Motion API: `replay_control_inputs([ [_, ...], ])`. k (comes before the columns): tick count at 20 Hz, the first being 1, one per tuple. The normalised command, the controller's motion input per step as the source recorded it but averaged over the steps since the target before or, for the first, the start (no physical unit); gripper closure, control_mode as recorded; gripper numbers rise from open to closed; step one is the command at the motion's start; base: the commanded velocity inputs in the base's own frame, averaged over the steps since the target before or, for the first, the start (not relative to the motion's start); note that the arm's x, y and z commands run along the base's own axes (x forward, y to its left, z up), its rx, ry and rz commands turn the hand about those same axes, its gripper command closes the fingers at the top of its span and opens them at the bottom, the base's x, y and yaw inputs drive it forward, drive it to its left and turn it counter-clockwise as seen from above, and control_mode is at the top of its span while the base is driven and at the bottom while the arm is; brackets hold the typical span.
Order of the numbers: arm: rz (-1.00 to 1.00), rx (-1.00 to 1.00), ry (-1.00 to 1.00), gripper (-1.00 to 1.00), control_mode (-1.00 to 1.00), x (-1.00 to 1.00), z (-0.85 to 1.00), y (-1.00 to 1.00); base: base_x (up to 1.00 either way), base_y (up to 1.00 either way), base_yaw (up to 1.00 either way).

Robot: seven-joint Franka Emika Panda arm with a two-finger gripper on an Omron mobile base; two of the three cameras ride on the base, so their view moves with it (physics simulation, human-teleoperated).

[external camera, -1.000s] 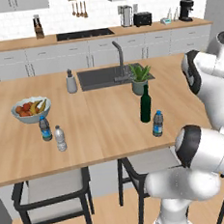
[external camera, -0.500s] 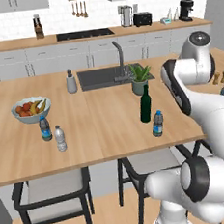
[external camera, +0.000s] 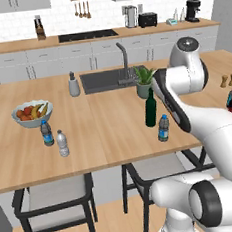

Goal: Move the plastic bottles in the middle to the plastics group, and the glass bottles in the middle to the glass group.

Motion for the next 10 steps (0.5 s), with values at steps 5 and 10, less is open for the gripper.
replay_control_inputs([
  [5,0.13,0.08,0.18,-1.00,-1.00,0.19,-0.11,0.29,0.00,0.00,0.00],
  [10,0.14,0.00,0.14,-1.00,-1.00,0.37,-0.15,0.07,0.00,0.00,0.00],
])
